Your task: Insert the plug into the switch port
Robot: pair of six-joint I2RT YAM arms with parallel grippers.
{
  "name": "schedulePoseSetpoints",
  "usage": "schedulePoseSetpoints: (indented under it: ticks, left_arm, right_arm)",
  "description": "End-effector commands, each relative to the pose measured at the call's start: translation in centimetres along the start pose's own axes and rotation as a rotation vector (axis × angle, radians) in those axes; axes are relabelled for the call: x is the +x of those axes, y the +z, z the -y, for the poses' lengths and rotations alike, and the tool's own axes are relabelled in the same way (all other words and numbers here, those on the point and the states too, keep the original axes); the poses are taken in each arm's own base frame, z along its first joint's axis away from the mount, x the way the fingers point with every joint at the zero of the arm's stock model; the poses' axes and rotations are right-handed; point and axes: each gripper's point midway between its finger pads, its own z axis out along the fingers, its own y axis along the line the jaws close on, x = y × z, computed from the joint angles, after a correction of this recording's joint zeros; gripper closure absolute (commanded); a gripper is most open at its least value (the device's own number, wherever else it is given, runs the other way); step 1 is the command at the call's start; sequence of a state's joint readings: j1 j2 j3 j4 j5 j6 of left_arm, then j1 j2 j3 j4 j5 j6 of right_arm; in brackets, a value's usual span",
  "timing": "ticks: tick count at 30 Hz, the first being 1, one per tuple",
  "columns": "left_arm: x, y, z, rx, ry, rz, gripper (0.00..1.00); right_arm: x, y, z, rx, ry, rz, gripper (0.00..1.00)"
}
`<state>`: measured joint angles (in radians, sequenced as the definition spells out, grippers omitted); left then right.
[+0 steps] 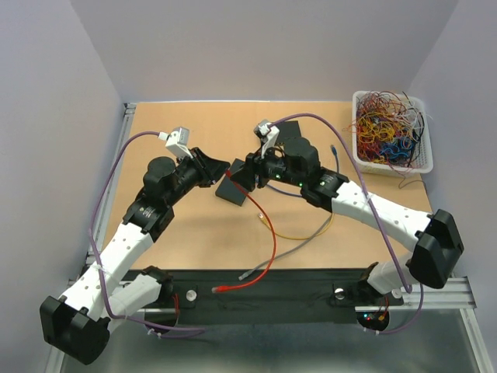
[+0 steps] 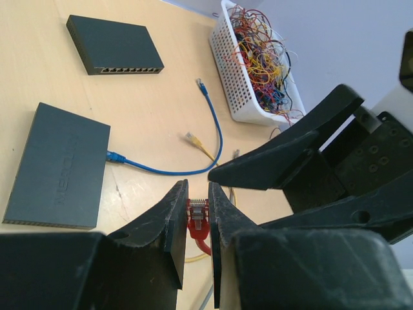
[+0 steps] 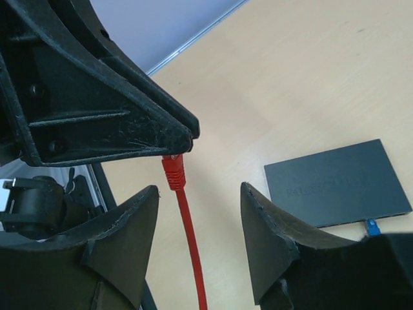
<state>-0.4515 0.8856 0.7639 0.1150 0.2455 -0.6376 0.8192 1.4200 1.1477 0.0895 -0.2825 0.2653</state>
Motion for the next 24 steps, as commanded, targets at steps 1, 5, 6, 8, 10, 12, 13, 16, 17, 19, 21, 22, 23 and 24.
schedulePoseSetpoints:
  ticks: [1, 5, 6, 8, 10, 12, 13, 16, 17, 19, 21, 22, 23, 24]
  left_arm:
    - [-2.2, -0.2, 2.2, 0.064, 0.011, 0.066, 1.0]
    - [-2.1, -0.3, 2.2, 0.066, 0.012, 0.067, 1.0]
    - [-2.2, -0.4, 2.3, 0.069, 0.012, 0.068, 1.0]
    - [-2.2, -0.5, 2.3, 0.07, 0.013, 0.069, 1.0]
    - [-2.2, -0.6, 2.4, 0.073, 0.014, 0.072, 1.0]
    - [-2.1, -0.6, 2.3, 0.069, 0.014, 0.07, 1.0]
    - [-2.1, -0.6, 2.2, 0.069, 0.014, 0.07, 1.0]
    - [-1.8, -0.4, 1.9, 0.061, 0.012, 0.063, 1.0]
    - [-1.8, -0.4, 2.0, 0.064, 0.014, 0.062, 1.0]
    - [-1.9, -0.4, 2.0, 0.062, 0.015, 0.064, 1.0]
    - [-1.9, -0.5, 2.0, 0.064, 0.017, 0.064, 1.0]
    - [-1.9, -0.5, 2.0, 0.064, 0.017, 0.067, 1.0]
    - [-1.9, -0.5, 2.0, 0.064, 0.016, 0.064, 1.0]
    - [-1.9, -0.5, 2.0, 0.064, 0.019, 0.065, 1.0]
  right_arm:
    - [-1.6, 1.0, -1.7, -0.037, -0.029, 0.037, 0.43]
    - [-1.3, 1.8, -1.9, -0.032, -0.032, 0.03, 0.5]
    - [-1.1, 1.9, -1.9, -0.031, -0.032, 0.027, 0.52]
    - [-1.3, 2.0, -2.0, -0.029, -0.035, 0.032, 0.54]
    - [-1.5, 2.0, -2.1, -0.026, -0.039, 0.039, 0.59]
    - [-1.7, 2.0, -2.1, -0.021, -0.042, 0.047, 0.59]
    - [-1.8, 2.0, -2.0, -0.016, -0.044, 0.052, 0.58]
    - [-2.3, 2.0, -2.0, -0.012, -0.045, 0.062, 0.55]
    - [-2.2, 2.1, -1.9, -0.011, -0.048, 0.06, 0.55]
    - [-2.3, 2.2, -2.1, -0.014, -0.049, 0.062, 0.56]
    - [-2.2, 2.3, -2.0, -0.011, -0.051, 0.06, 0.61]
    - [-2.2, 2.3, -1.9, -0.007, -0.049, 0.06, 0.64]
    - [-2.2, 2.4, -1.8, -0.002, -0.049, 0.059, 0.67]
    - [-2.2, 2.4, -1.6, 0.001, -0.05, 0.06, 0.75]
